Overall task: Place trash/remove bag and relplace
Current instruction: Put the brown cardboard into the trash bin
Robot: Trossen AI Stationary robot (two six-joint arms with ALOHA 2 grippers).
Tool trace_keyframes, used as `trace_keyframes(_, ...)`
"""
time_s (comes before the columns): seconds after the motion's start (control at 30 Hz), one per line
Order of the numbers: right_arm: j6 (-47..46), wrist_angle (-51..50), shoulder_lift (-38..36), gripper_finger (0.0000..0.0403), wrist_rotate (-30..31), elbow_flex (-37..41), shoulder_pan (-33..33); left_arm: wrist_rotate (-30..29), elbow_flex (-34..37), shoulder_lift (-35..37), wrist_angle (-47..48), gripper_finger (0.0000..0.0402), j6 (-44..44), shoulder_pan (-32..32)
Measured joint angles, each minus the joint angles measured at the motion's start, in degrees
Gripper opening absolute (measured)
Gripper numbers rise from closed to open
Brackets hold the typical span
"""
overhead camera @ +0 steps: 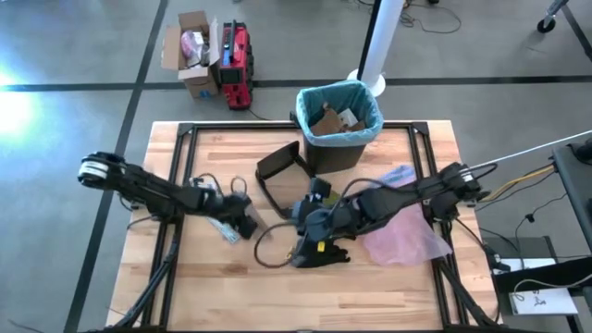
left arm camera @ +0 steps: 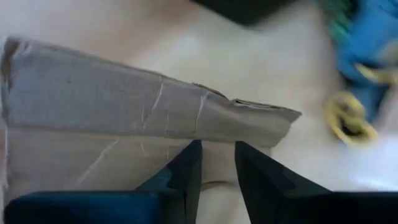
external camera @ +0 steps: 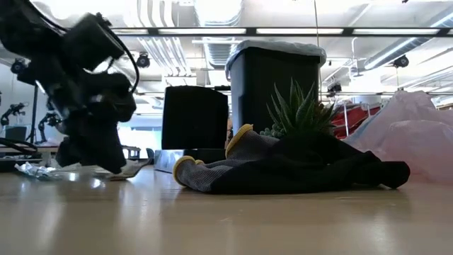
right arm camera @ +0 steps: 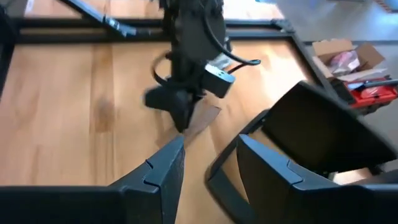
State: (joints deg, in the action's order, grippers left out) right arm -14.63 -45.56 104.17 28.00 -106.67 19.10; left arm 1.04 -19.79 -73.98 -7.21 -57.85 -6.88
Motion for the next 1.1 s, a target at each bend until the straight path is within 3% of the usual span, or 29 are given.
trace_keyframes(0.23,2.93,0.47,7.62,0.0147,-6.75,0.34,1.21,1.06,-3.25,-2.17,-0.83,0.0084,-0.91,-11.63)
trace_keyframes(0.47,3.07,5.22,15.56,0.0157,-12.10,0.27,0.75,-1.43,-11.37,1.04,8.29,0.0094,-1.84,-11.44)
trace_keyframes(0.7,-11.35,13.29,21.46,0.0164,-21.27,0.15,-1.03,-3.02,-16.53,2.08,29.88,0.0088,-1.24,-11.91)
trace_keyframes(0.97,-28.28,20.57,28.17,0.0157,-27.38,0.12,-2.47,-0.90,-13.66,1.31,31.19,0.0085,-5.62,-15.07)
trace_keyframes(1.1,-31.48,26.32,31.00,0.0149,-29.06,0.23,-3.22,0.17,-11.39,-0.42,28.19,0.0089,-7.69,-15.97)
